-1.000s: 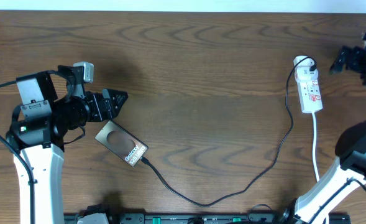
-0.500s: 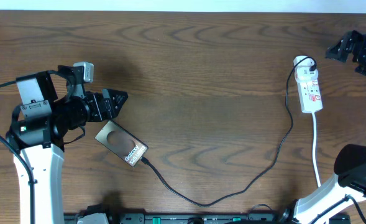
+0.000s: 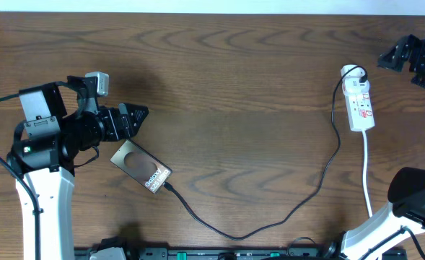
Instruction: Plug charger to phone and switch on socket
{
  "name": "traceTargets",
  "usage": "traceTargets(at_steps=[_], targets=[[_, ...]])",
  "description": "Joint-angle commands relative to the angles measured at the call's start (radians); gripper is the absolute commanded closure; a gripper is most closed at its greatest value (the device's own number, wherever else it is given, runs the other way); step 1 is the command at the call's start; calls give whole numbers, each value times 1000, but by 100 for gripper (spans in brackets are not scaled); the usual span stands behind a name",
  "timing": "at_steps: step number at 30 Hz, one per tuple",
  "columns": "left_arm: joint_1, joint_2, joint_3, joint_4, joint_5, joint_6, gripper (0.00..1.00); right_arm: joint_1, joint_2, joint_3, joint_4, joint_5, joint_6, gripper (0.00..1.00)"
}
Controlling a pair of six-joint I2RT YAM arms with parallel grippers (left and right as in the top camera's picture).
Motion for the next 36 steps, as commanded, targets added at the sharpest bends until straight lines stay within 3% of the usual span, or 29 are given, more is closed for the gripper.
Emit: traceTargets(at_steps=[1,6,10,18,21,28,36], targets=[[-5,0,10,-2,12,21,17,4,2,5,-2,-16,10,1],[-5,-15,10,-2,5,21,18,4,2,5,-2,-16,10,1],[-26,-74,6,-26,-103,21,18,4,2,5,-2,-16,10,1],[-324,-299,-94,49,-592,22,17,4,2,5,-2,-16,10,1],[-378,-391,-163,146,-654,45,18,4,2,5,-2,-16,10,1],[-355,-648,-531,626,-653,43,17,4,2,5,-2,-16,10,1],[-259,-840,-830,949,-502,43,18,4,2,5,-2,-16,10,1]])
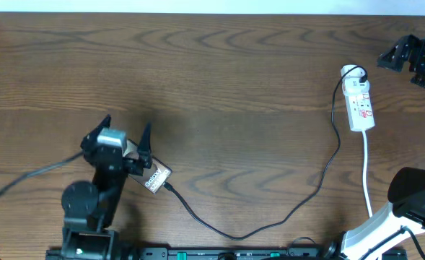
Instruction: Plug charger to phone and switch on socket
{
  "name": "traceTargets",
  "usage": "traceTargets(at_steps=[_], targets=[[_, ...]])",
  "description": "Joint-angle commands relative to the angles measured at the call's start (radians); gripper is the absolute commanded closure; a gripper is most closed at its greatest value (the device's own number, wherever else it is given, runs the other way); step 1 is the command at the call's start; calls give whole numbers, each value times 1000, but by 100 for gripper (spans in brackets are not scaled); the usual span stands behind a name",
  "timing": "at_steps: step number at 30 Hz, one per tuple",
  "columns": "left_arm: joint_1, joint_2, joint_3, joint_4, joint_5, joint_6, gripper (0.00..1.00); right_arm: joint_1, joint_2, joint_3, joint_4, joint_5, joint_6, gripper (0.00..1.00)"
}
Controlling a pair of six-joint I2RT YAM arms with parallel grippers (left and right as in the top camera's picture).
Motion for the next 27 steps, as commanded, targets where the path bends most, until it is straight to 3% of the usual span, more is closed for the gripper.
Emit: traceTargets(at_steps=[1,5,11,16,21,27], targets=[[80,-80,-119,109,122,17,18,4,2,5,-2,-12,10,1],[123,-153,-229,205,148,17,17,4,2,5,-1,-12,10,1],[127,-265,-327,195,113,18,18,4,2,5,-2,-12,10,1],[129,-358,-339,-12,50,8,17,4,2,5,-2,-12,10,1],[130,-393,-339,-179,-82,-87,17,4,2,5,-1,-12,10,1],[129,-393,-339,-192,-122,-100,18,4,2,5,-2,-12,10,1]])
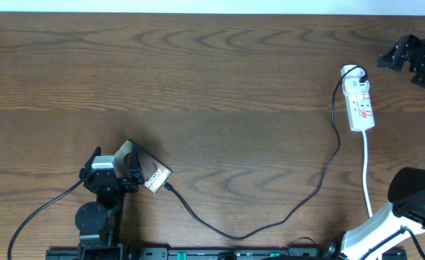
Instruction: Plug charger to phone and switch on socket
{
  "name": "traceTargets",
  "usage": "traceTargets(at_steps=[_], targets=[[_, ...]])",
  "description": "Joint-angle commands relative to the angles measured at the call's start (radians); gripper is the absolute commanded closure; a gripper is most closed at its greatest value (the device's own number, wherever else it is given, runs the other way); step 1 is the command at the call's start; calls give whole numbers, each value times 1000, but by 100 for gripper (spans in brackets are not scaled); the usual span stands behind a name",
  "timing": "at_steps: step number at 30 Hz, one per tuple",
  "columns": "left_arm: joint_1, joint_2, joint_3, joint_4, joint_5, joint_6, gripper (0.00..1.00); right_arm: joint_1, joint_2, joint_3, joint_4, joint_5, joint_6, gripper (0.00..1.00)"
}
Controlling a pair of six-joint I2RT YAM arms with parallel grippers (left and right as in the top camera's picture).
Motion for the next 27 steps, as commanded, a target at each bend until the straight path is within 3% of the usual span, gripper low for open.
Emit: traceTargets(at_steps=[1,11,27], targets=[[7,-10,-16,-43,-42,-28,18,4,2,5,-2,-12,10,1],[7,-10,-16,-46,-83,-90,17,4,2,5,-2,-12,10,1],[7,-7,-16,-44,-94,-91,17,4,2,5,-2,-12,10,1]])
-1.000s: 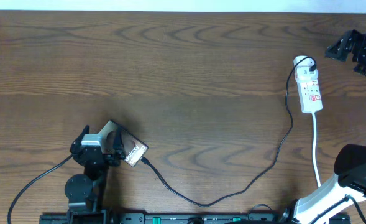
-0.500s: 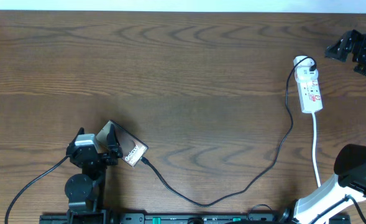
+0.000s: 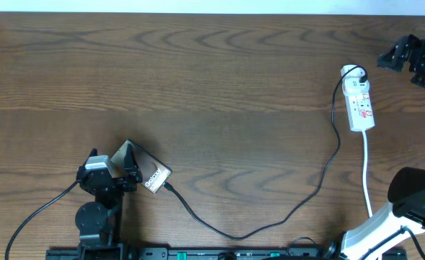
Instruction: Plug charger to phone and switch on socket
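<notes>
The phone [image 3: 149, 172] lies flat at the front left, with a "Galaxy" label on its back. The black charger cable [image 3: 234, 235] is plugged into its lower right end. The cable loops along the front and rises to a plug [image 3: 353, 72] in the white socket strip [image 3: 361, 107] at the right. My left gripper [image 3: 112, 154] is open and low at the phone's left end, one finger [image 3: 130, 153] overlapping the phone's edge. My right gripper [image 3: 394, 56] hangs at the far right, above and right of the strip; its jaws are too dark to read.
The strip's white lead [image 3: 367, 180] runs down toward the right arm's base [image 3: 414, 189]. A black rail [image 3: 198, 254] lines the front edge of the brown wooden table [image 3: 212, 65].
My left gripper has shifted a little to the left and toward the front edge. The phone, cable, strip and right arm are where they were.
My left arm first stood tall at the left, its open gripper just above and left of the phone. Then it was folded down over the phone's left end. After that it sat lower and nearer the front edge, as now. The cable stayed in the phone throughout.
</notes>
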{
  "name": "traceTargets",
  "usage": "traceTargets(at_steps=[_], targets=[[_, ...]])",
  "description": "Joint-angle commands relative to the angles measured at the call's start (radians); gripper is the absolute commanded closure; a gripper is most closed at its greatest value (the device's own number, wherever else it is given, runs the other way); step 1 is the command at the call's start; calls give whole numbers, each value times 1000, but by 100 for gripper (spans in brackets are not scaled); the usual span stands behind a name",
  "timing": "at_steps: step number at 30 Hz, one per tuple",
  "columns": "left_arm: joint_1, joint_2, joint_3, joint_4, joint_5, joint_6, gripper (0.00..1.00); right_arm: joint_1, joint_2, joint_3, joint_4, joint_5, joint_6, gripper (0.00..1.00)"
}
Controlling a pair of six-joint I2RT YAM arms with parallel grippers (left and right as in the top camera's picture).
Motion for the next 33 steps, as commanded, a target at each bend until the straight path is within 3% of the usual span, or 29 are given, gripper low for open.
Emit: traceTargets(at_steps=[1,25,33], targets=[[7,-7,-18,-38,-32,-11,18,4,2,5,-1,-12,9,1],[7,-7,-18,-38,-32,-11,17,6,10,5,-1,26,9,1],[7,-7,-18,-38,-32,-11,18,27,-32,5,17,130,-25,1]])
